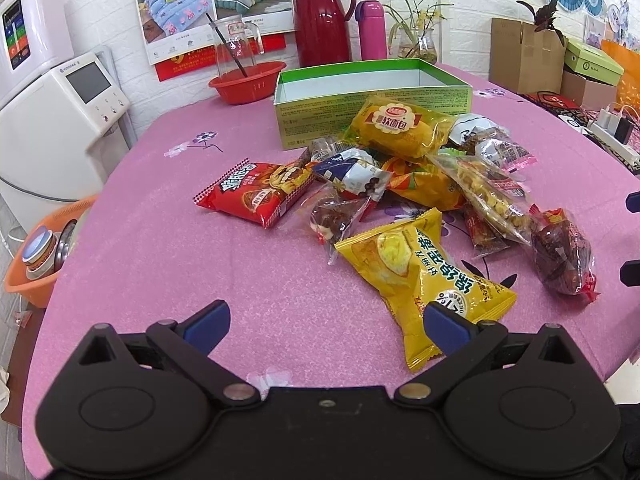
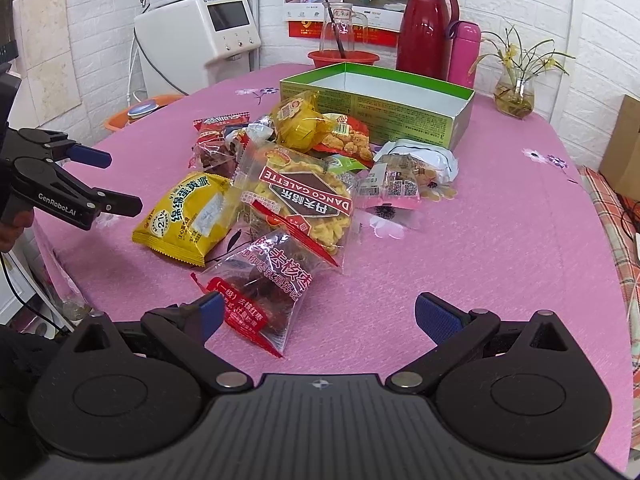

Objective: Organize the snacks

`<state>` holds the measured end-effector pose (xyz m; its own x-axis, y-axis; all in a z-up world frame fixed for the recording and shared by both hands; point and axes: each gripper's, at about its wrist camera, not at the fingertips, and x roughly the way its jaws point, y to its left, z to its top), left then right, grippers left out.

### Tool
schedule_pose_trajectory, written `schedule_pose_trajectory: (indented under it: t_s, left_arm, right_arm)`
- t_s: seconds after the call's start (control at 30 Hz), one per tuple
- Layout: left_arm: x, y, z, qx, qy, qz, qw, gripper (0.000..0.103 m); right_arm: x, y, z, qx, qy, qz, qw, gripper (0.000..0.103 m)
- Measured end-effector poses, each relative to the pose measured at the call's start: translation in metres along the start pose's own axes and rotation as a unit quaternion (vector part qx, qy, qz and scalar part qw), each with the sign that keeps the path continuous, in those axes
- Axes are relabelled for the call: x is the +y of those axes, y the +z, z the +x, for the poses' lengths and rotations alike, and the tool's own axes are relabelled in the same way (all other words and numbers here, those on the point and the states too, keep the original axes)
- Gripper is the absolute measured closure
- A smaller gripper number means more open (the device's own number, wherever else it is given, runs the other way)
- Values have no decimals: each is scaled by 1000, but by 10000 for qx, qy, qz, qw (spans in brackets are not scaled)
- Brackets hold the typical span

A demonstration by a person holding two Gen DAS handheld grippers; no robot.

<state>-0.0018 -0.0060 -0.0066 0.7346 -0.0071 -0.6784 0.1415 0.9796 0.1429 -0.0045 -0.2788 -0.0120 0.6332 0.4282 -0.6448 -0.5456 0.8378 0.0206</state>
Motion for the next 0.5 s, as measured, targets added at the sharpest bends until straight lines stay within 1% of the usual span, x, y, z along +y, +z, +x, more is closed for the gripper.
schedule_pose_trajectory:
  t_s: [0.5]
  left_arm:
    - [5, -1, 2, 29, -105, -83, 9999, 0]
  right_arm:
    - [10, 2, 3, 48, 74, -132, 9999, 0]
